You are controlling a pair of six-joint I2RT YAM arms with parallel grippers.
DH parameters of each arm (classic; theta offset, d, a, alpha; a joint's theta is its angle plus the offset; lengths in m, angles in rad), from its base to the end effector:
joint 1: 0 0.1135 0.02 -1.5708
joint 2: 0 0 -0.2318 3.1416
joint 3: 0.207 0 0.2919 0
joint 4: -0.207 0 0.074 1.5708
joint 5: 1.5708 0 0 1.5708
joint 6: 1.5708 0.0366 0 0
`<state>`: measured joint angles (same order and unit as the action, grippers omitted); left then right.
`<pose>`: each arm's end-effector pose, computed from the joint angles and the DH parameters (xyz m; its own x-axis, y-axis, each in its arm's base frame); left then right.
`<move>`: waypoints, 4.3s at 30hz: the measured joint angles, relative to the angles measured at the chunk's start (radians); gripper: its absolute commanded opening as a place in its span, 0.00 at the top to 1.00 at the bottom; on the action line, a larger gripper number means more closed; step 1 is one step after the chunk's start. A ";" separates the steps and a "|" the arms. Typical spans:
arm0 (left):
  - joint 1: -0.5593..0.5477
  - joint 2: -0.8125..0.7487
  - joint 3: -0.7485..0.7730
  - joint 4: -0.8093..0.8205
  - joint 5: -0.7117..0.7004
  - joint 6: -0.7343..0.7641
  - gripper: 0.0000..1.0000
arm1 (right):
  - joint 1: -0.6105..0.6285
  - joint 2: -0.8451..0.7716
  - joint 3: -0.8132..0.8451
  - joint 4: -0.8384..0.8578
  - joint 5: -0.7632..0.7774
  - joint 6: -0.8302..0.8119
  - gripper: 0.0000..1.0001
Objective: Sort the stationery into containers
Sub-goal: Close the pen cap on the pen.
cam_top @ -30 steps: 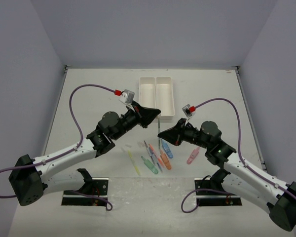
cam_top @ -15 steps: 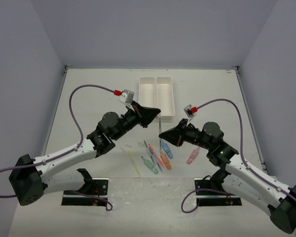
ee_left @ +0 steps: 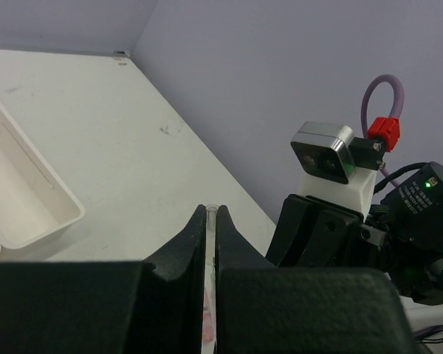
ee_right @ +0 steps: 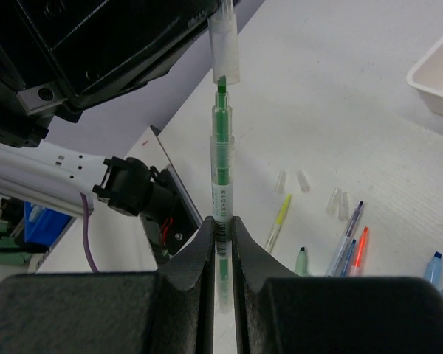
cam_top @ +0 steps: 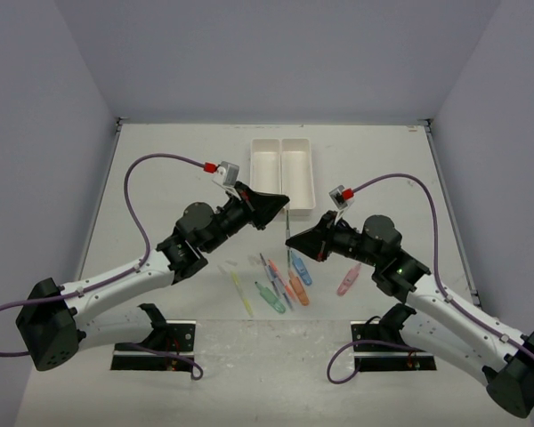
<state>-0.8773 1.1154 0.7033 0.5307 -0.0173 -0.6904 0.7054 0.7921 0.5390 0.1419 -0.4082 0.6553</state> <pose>0.2010 -0.2408 0.2753 -0.4244 -0.4856 -0.7643 0.6325 0.4450 -0.6339 0.1853 0.1768 0.2531 -0.6127 0.2129 -0.7611 -0.6585 0.3951 0.6406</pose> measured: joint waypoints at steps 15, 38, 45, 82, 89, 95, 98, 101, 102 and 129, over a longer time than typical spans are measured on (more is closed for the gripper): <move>-0.002 -0.001 -0.014 0.009 0.028 -0.011 1.00 | 0.001 -0.001 0.015 -0.002 0.035 -0.008 1.00; 0.000 -0.002 -0.011 0.027 0.071 -0.024 0.65 | 0.002 0.032 0.131 -0.078 0.030 -0.169 1.00; -0.002 0.004 -0.011 0.006 0.116 -0.024 1.00 | 0.001 0.032 0.166 -0.069 0.035 -0.179 1.00; -0.007 -0.024 0.208 -0.213 0.175 0.168 0.45 | 0.001 0.110 0.168 0.056 -0.132 -0.204 1.00; -0.006 -0.031 0.214 -0.242 0.148 0.187 0.59 | 0.001 0.110 0.168 0.055 -0.135 -0.209 1.00; -0.005 -0.031 0.214 -0.242 0.140 0.186 0.42 | 0.001 0.110 0.168 0.052 -0.144 -0.220 1.00; -0.002 -0.031 0.214 -0.241 0.141 0.186 0.42 | 0.001 0.110 0.168 0.051 -0.151 -0.227 1.00; 0.000 -0.031 0.214 -0.241 0.143 0.186 0.46 | 0.001 0.111 0.168 0.050 -0.157 -0.231 1.00; 0.000 -0.031 0.214 -0.241 0.142 0.186 0.49 | 0.001 0.111 0.168 0.049 -0.158 -0.232 1.00; 0.023 -0.018 0.177 -0.104 0.153 0.099 1.00 | -0.004 0.199 0.334 -0.136 -0.128 -0.291 1.00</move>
<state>-0.8548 1.0969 0.8807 0.4262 0.1353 -0.5911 0.7014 0.9909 0.8734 0.0064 -0.5360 0.3646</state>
